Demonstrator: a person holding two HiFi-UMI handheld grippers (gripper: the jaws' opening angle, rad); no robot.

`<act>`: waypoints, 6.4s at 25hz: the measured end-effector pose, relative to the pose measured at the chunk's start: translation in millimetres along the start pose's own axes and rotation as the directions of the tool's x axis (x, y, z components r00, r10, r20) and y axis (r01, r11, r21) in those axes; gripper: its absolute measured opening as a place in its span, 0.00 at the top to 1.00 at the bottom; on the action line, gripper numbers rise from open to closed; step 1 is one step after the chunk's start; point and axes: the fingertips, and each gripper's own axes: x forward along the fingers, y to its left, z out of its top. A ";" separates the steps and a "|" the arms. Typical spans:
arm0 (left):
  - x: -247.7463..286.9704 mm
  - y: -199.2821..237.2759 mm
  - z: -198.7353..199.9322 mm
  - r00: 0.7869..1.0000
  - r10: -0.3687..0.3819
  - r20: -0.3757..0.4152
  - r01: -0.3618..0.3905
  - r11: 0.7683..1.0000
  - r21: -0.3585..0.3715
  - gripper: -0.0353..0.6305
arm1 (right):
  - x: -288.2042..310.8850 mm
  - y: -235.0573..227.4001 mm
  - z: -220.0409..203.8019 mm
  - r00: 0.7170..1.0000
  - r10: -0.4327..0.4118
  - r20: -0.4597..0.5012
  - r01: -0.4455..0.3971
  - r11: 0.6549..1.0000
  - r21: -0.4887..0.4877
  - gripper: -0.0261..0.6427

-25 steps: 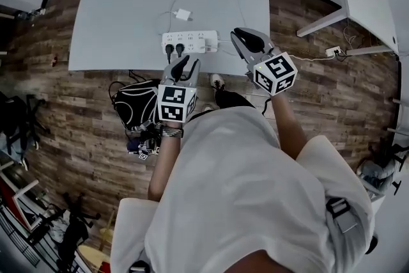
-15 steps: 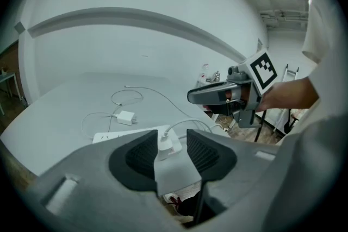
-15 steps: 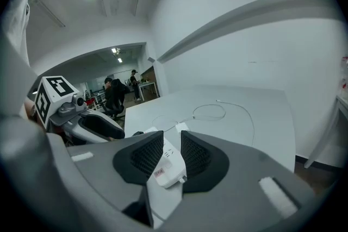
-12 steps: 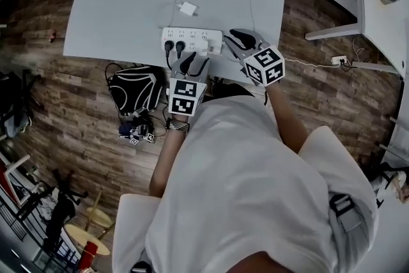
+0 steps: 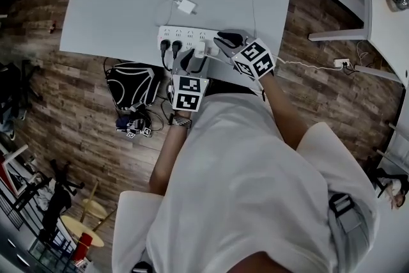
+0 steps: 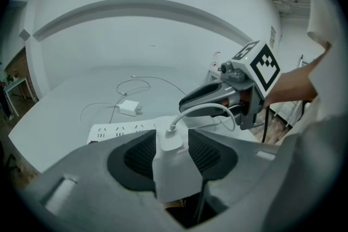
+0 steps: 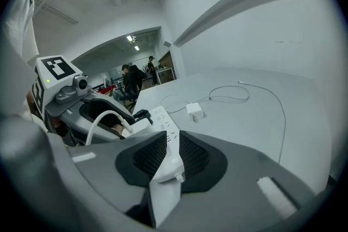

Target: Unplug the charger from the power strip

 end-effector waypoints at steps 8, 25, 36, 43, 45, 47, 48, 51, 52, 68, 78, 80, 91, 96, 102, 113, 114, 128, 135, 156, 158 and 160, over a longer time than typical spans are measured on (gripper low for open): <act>17.6 4.9 4.4 0.998 0.065 0.017 -0.065 0.998 -0.011 0.68 | 18.2 -16.7 -28.5 0.993 -0.037 -0.112 0.032 0.999 -0.044 0.87; 36.8 15.2 3.3 0.988 0.140 0.063 -0.136 0.988 -0.070 0.71 | 24.3 -27.5 -37.4 0.989 -0.041 -0.140 0.043 0.999 0.011 0.92; 34.3 17.3 3.9 0.990 0.111 0.084 -0.094 0.979 -0.181 0.73 | 22.6 -28.1 -38.0 0.990 -0.047 -0.131 0.052 0.998 0.041 0.92; 35.4 12.9 4.0 0.989 0.140 0.045 -0.138 0.989 -0.048 0.73 | 22.4 -27.9 -37.6 0.989 -0.062 -0.134 0.068 0.997 0.045 0.92; 34.7 13.8 4.0 0.990 0.137 0.044 -0.134 0.989 -0.067 0.73 | 22.7 -27.4 -37.0 0.989 -0.062 -0.135 0.068 0.997 0.043 0.92; 34.4 15.9 3.3 0.990 0.131 0.046 -0.126 0.987 -0.100 0.73 | 23.8 -27.4 -37.3 0.989 -0.063 -0.134 0.070 0.997 0.044 0.92; 34.7 17.2 2.8 0.990 0.129 0.048 -0.123 0.985 -0.117 0.73 | 24.0 -27.9 -37.6 0.989 -0.065 -0.132 0.072 0.996 0.048 0.92; 35.5 19.5 1.1 0.991 0.122 0.054 -0.111 0.979 -0.171 0.73 | 23.5 -28.7 -38.1 0.990 -0.068 -0.121 0.076 0.995 0.065 0.92; 35.0 19.7 1.0 0.991 0.119 0.058 -0.106 0.976 -0.191 0.73 | 23.3 -28.4 -37.9 0.991 -0.069 -0.119 0.077 0.995 0.066 0.92; 36.1 17.2 3.5 0.990 0.140 0.018 -0.138 0.987 -0.076 0.73 | 23.8 -27.2 -38.6 0.989 -0.071 -0.129 0.080 0.995 0.065 0.92; 34.0 22.9 3.7 0.993 0.114 0.036 -0.102 0.965 -0.242 0.73 | 23.3 -27.3 -39.1 0.991 -0.071 -0.115 0.078 0.995 0.056 0.92; 34.0 22.8 3.8 0.992 0.120 0.031 -0.110 0.968 -0.226 0.73 | 23.3 -27.2 -38.8 0.991 -0.070 -0.113 0.076 0.996 0.055 0.92; 35.0 16.2 3.4 0.989 0.150 -0.017 -0.151 0.984 -0.097 0.73 | 21.5 -24.2 -41.0 0.991 -0.062 -0.120 0.068 0.997 0.044 0.92; 32.9 21.8 3.3 0.993 0.122 0.004 -0.118 0.970 -0.213 0.73 | 22.4 -24.5 -40.4 0.991 -0.065 -0.118 0.069 0.997 0.035 0.92; 33.1 20.3 3.3 0.991 0.135 -0.014 -0.136 0.978 -0.159 0.73 | 22.0 -24.3 -40.9 0.990 -0.069 -0.119 0.073 0.997 0.032 0.92; 31.9 21.8 5.0 0.993 0.116 -0.004 -0.115 0.973 -0.203 0.73 | 22.1 -23.7 -40.7 0.989 -0.074 -0.125 0.078 0.997 0.023 0.92; 31.6 22.1 5.3 0.994 0.110 0.002 -0.107 0.970 -0.218 0.73 | 21.9 -23.7 -40.6 0.989 -0.075 -0.126 0.078 0.997 0.022 0.92; 31.9 20.1 4.7 0.993 0.122 -0.009 -0.122 0.978 -0.169 0.73 | 21.7 -24.0 -40.9 0.988 -0.081 -0.134 0.084 0.996 0.013 0.92; 31.2 21.8 5.3 0.993 0.121 -0.005 -0.119 0.974 -0.192 0.73 | 23.4 -24.6 -41.0 0.988 -0.082 -0.134 0.084 0.996 0.014 0.92; 28.3 22.9 3.9 0.994 0.107 -0.009 -0.106 0.958 -0.268 0.73 | 23.3 -22.5 -41.0 0.987 -0.084 -0.137 0.085 0.996 0.004 0.92; 28.5 22.5 3.9 0.993 0.115 -0.011 -0.114 0.962 -0.248 0.73 | 23.6 -22.5 -41.1 0.987 -0.083 -0.136 0.084 0.996 0.003 0.92; 28.8 21.7 3.5 0.993 0.120 -0.012 -0.120 0.966 -0.229 0.73 | 23.7 -22.2 -41.3 0.987 -0.083 -0.136 0.084 0.996 0.003 0.92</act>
